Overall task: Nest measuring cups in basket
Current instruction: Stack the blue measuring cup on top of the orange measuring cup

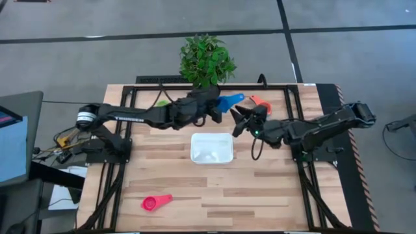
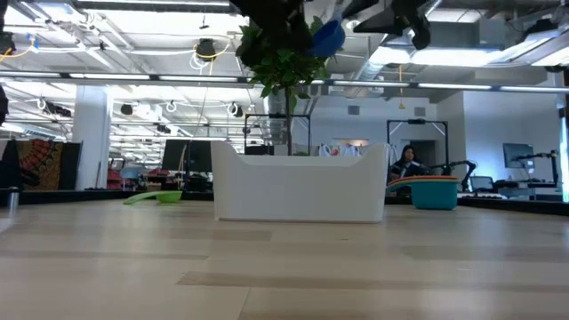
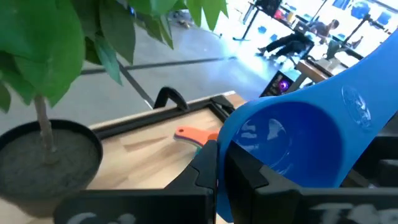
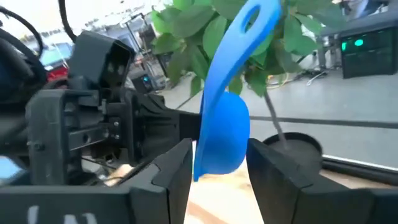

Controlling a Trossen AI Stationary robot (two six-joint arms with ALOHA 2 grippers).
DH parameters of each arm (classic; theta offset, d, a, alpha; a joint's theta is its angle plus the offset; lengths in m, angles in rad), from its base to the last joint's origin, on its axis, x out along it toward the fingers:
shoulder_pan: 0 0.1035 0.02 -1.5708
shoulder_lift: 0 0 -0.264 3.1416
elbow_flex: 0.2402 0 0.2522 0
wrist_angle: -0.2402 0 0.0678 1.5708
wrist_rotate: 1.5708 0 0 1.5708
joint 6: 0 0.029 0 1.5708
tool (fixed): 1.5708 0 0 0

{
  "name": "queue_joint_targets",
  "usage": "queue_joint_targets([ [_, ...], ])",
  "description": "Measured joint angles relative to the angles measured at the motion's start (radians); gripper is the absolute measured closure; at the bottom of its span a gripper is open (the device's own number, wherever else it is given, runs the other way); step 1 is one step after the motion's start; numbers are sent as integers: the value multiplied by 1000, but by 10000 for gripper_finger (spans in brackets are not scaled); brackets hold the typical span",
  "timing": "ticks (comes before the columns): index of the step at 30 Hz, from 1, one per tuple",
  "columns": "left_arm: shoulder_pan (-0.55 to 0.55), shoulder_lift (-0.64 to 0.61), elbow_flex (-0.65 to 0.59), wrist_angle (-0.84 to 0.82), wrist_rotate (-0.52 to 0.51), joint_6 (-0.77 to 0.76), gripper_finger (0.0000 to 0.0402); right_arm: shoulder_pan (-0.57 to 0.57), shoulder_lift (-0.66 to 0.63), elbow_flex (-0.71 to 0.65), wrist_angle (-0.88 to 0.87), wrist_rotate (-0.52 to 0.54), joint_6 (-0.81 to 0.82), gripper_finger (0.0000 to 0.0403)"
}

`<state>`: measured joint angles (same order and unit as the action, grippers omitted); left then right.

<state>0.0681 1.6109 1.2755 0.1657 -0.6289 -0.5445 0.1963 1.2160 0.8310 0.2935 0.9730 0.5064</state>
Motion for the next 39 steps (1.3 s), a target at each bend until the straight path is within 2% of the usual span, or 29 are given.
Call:
queue_joint_targets([
  [10, -2, 12, 0, 21, -15, 94, 400, -18, 0, 0, 15, 17, -116, 236],
  [13, -4, 12, 0, 19, 14, 119, 400, -28, 0, 0, 47, -12, -120, 251],
  [17, -9, 12, 0, 10, 54, 122, 400, -35, 0, 0, 81, -57, -122, 290],
  [20, -10, 12, 0, 2, 93, 121, 397, -35, -13, 0, 84, -75, -122, 343],
  [22, -10, 12, 1, -3, 130, 124, 391, -35, -31, 0, 73, -125, -120, 382],
  [24, -10, 12, 1, -17, 181, 138, 384, -43, -53, 0, 42, -175, -120, 389],
  [28, -10, 5, 1, -89, 286, 170, 366, -100, -122, -1, -101, -417, -80, 396],
  [33, -6, 4, 0, -130, 523, 233, 348, -241, -193, 1, -294, -891, 35, 398],
  [36, -5, 13, 13, -136, 635, 245, 343, -307, -197, 3, -330, -1124, 44, 398],
  [39, 1, 14, 15, -137, 737, 230, 343, -352, -190, 3, -334, -1288, 72, 396],
])
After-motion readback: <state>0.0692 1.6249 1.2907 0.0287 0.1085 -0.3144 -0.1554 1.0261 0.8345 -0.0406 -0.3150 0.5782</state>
